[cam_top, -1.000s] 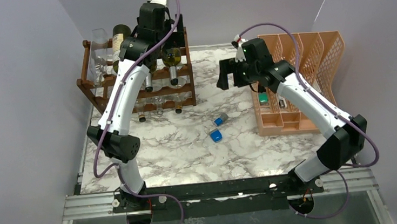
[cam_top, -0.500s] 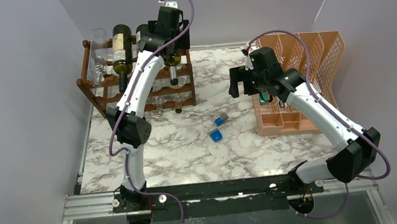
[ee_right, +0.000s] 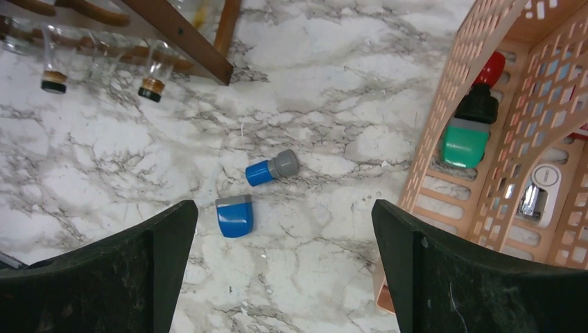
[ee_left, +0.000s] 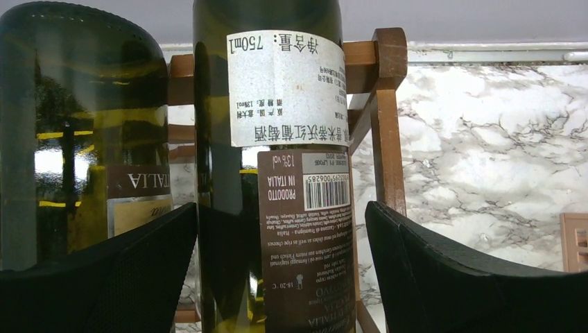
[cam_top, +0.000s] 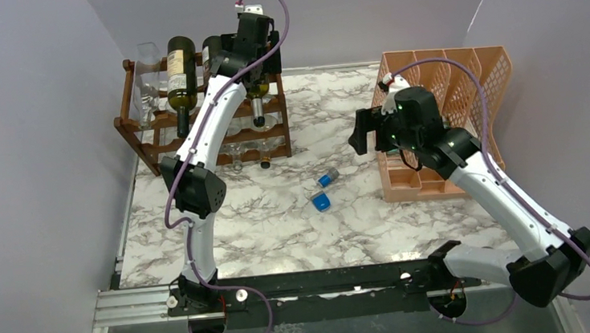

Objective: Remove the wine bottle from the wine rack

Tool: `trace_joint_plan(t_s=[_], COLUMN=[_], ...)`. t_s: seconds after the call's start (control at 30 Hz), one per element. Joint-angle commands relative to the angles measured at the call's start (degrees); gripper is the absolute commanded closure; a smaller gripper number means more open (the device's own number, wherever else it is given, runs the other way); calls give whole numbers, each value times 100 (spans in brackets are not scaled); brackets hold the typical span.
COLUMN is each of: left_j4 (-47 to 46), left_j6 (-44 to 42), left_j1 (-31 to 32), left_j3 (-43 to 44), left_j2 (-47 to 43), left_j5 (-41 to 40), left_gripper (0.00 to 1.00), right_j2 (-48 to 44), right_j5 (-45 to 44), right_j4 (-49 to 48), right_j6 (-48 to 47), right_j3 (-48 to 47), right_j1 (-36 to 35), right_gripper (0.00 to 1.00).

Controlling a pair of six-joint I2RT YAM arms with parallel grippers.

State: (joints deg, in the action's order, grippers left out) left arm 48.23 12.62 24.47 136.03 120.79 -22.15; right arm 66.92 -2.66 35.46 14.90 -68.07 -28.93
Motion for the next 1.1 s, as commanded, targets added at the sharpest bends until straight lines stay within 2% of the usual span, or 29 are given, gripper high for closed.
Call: trace_joint_plan(t_s=[0.0,0.43,0.63,0.87,1.07], left_j4=[-169,-157,-163,-171,-203], left_j6=[150,161,151,252,313], left_j1=[25,33,36,36,42], left_j3=[-41,-172,-133,0,47], left_j2=[152,163,101,-73,-252], left_j5=[-112,-179,-109,-77,-30], left_gripper=[8,9,16,31,39], right_j2=[-348,-441,-457,-423,-386], right_j5=[-37,-96,-121,-106,-96], right_j4=[-550,-575,-567,-554,-570], right_j6=[-218,-246,-240,-236,-225], right_j3=[110,307,297,252,270], right_j1=[-8,-8,-8,-3,-8], right_gripper=[0,0,0,0,0])
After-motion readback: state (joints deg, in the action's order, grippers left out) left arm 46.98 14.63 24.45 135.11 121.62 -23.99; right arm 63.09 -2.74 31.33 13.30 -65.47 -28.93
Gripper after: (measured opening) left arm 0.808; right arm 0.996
